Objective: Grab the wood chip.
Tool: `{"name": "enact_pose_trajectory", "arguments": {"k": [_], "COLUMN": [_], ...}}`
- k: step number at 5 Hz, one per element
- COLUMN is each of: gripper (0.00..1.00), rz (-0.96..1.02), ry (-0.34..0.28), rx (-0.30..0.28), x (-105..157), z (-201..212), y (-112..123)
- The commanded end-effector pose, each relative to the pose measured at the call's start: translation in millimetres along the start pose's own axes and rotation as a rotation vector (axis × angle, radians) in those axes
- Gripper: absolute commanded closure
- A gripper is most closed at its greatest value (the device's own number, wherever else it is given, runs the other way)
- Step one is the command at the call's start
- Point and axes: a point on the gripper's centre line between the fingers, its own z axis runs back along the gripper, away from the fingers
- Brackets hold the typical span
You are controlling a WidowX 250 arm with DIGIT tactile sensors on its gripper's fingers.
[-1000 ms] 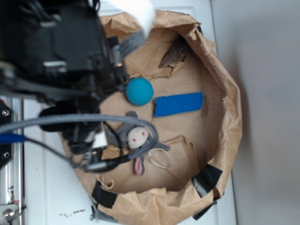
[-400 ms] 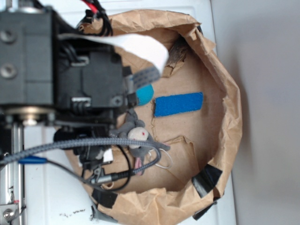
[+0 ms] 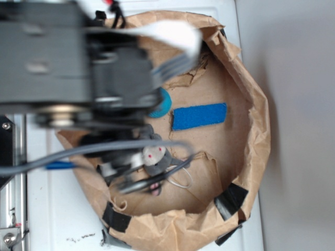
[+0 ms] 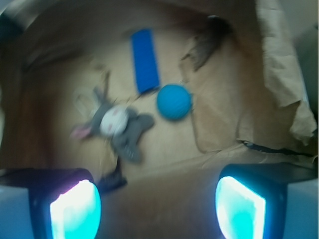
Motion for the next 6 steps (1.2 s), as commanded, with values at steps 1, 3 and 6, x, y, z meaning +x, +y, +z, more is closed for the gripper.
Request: {"name": "enact_pose_trajectory", "arguments": {"k": [1, 3, 6], "gripper": [0.0, 0.0, 0.0], "rz": [0.23, 0.23, 0.354], "ry": [-0.196, -0.196, -0.148], "rx": [0.046, 0.046, 0.078], "x": [53, 53, 59], "z": [-15, -15, -45], "y": [0, 0, 7]}}
